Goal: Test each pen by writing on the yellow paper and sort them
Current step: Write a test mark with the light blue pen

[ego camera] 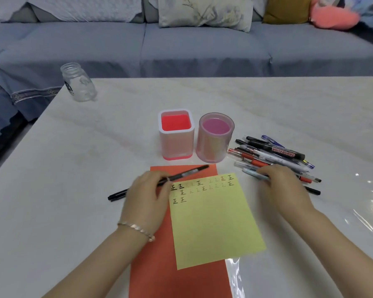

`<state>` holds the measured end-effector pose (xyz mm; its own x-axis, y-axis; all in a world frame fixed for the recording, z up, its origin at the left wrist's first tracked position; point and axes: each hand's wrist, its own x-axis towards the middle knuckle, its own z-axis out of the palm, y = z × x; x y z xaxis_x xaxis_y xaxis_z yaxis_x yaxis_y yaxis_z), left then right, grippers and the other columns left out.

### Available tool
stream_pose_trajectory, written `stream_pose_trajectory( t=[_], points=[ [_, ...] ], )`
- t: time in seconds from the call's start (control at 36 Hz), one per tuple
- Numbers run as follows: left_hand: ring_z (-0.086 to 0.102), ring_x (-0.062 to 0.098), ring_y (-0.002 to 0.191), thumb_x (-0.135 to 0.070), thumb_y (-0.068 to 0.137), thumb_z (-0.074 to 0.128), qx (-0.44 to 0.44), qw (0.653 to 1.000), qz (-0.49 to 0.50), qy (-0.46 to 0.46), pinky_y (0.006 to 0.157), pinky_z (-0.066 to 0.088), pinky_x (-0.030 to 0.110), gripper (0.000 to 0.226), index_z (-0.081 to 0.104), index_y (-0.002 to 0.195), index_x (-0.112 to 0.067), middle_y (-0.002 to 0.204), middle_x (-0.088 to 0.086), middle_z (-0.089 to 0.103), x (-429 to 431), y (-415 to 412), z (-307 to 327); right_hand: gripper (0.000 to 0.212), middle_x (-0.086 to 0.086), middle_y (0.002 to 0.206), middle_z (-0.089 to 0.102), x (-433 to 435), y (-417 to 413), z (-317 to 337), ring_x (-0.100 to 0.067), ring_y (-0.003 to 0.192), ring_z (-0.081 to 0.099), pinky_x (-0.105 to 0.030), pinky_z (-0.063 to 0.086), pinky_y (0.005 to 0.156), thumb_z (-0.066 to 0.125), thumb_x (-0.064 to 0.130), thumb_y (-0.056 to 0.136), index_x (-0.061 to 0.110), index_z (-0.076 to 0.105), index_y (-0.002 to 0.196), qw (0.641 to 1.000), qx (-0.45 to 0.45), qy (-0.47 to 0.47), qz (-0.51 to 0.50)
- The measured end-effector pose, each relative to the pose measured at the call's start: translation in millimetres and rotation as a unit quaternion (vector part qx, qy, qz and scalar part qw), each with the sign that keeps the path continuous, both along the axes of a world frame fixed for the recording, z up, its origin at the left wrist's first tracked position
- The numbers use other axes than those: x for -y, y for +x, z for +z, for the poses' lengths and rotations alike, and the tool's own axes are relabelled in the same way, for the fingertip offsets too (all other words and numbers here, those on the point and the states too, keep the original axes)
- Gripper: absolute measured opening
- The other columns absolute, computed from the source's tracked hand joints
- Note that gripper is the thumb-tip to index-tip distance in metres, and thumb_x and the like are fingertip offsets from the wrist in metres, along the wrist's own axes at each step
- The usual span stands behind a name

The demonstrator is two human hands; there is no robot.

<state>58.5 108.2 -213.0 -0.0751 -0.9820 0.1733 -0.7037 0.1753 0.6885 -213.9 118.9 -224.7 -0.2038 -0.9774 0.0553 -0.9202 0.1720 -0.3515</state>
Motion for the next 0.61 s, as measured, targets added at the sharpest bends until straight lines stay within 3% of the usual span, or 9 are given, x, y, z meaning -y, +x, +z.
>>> stream_pose_trajectory(
  t=[0.08, 0.17, 0.31, 0.44, 0.61],
  points=[
    [0.054, 0.028, 0.087, -0.022, 0.083, 0.054, 0.08, 0.994, 0.061, -0.042, 0.077, 0.04, 0.037, 0.017, 0.067, 0.092, -0.015, 0.088, 0.002, 0.064, 13, 23, -9, 0.03, -0.009, 0.107, 0.064, 9, -11, -6, -0.031, 0.101, 0.052, -0.037, 0.046, 0.068, 0.048, 0.002, 0.085, 0.013, 0.064, 0.107, 0.996, -0.077, 0.038, -0.024],
    [0.053, 0.03, 0.096, -0.011, 0.084, 0.059, 0.148, 0.985, 0.088, -0.018, 0.079, 0.032, 0.034, 0.014, 0.068, 0.095, -0.015, 0.094, 0.003, 0.066, 27, 42, -21, 0.026, -0.008, 0.109, 0.062, 13, -11, -11, -0.029, 0.104, 0.05, -0.038, 0.048, 0.073, 0.05, 0.006, 0.087, 0.013, 0.061, 0.109, 0.993, -0.1, 0.052, -0.023],
    [0.052, 0.031, 0.103, -0.013, 0.086, 0.056, 0.216, 0.97, 0.099, 0.041, 0.082, 0.034, 0.036, 0.02, 0.067, 0.102, -0.016, 0.105, 0.006, 0.065, 42, 52, -33, 0.024, -0.009, 0.111, 0.059, 15, -13, -14, -0.028, 0.106, 0.05, -0.035, 0.045, 0.074, 0.053, 0.013, 0.09, 0.011, 0.06, 0.113, 0.992, -0.111, 0.061, -0.015],
    [0.051, 0.035, 0.108, -0.015, 0.08, 0.052, 0.136, 0.988, 0.067, -0.028, 0.092, 0.036, 0.044, 0.031, 0.065, 0.107, -0.01, 0.112, 0.012, 0.061, 32, 32, -29, 0.021, -0.008, 0.107, 0.062, 15, -11, -9, -0.028, 0.101, 0.054, -0.033, 0.044, 0.071, 0.048, 0.009, 0.091, 0.012, 0.064, 0.103, 0.992, -0.114, 0.052, 0.02],
    [0.046, 0.015, 0.104, -0.022, 0.079, 0.044, 0.052, 0.997, -0.04, -0.04, 0.091, 0.033, 0.029, 0.034, 0.065, 0.103, -0.012, 0.108, 0.002, 0.06, 6, 1, -10, 0.015, -0.01, 0.106, 0.056, 11, -7, -11, -0.029, 0.093, 0.053, -0.032, 0.039, 0.066, 0.049, 0.005, 0.089, 0.01, 0.058, 0.101, 0.994, -0.083, 0.065, 0.028]
  ],
)
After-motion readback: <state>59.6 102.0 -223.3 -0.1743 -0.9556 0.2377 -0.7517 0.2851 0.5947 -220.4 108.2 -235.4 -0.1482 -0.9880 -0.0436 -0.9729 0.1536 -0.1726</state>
